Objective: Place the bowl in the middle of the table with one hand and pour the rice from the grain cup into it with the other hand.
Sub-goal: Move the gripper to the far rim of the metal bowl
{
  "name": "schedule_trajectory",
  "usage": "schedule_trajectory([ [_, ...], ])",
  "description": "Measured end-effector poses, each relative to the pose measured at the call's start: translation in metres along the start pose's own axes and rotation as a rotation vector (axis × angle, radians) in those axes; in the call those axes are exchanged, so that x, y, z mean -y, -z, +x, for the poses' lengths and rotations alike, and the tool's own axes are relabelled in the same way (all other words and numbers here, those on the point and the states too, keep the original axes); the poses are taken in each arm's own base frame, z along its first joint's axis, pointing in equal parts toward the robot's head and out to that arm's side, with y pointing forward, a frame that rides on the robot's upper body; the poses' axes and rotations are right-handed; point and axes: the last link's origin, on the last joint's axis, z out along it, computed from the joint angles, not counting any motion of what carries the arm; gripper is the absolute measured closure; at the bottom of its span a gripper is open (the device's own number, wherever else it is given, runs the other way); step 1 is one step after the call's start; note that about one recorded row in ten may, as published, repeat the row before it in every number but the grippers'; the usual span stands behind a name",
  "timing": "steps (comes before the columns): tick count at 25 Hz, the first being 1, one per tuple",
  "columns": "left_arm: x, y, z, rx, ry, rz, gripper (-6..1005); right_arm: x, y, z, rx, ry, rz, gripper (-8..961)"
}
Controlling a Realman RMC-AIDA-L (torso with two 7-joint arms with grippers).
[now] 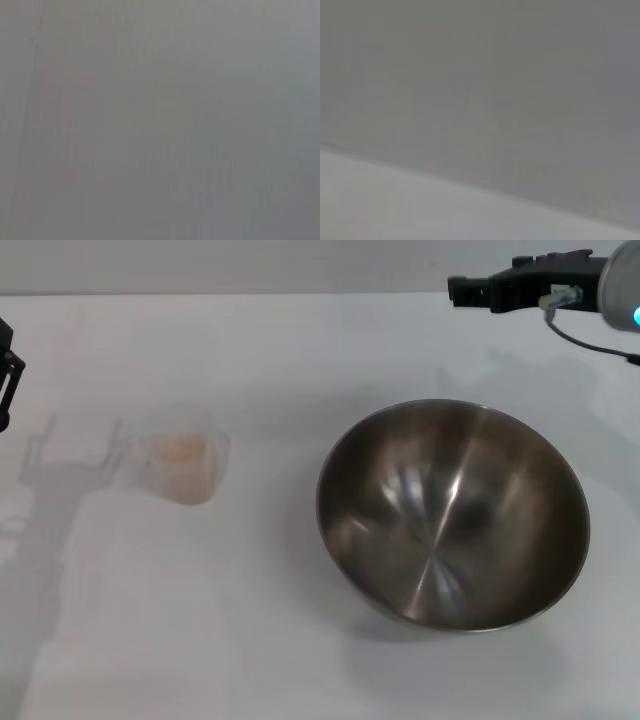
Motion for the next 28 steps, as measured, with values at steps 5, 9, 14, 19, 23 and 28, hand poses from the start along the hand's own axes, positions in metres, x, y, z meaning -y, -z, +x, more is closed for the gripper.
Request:
schedule_trajectory([
  [5, 0.000, -0.001, 0.000, 0.001, -0.006, 0.000, 173, 0.006, 0.015, -0.010, -0.258, 0.065, -0.094, 179],
  [9, 0.002, 0.000, -0.001, 0.006, -0.014, 0.002, 174, 0.015, 0.014, -0.009, -0.389, 0.103, -0.143, 185],
  [14, 0.003, 0.002, -0.001, 0.008, -0.016, 0.005, 174, 0.020, 0.003, 0.001, -0.500, 0.151, -0.156, 193],
  [19, 0.004, 0.002, -0.001, 0.007, -0.017, 0.012, 174, 0.021, -0.006, 0.013, -0.556, 0.155, -0.186, 201],
  [23, 0.004, 0.002, -0.001, 0.007, -0.014, 0.013, 176, 0.021, -0.013, 0.025, -0.593, 0.154, -0.212, 207],
  [28, 0.003, 0.001, -0.001, 0.005, -0.007, 0.011, 179, 0.021, -0.017, 0.034, -0.613, 0.151, -0.222, 215],
])
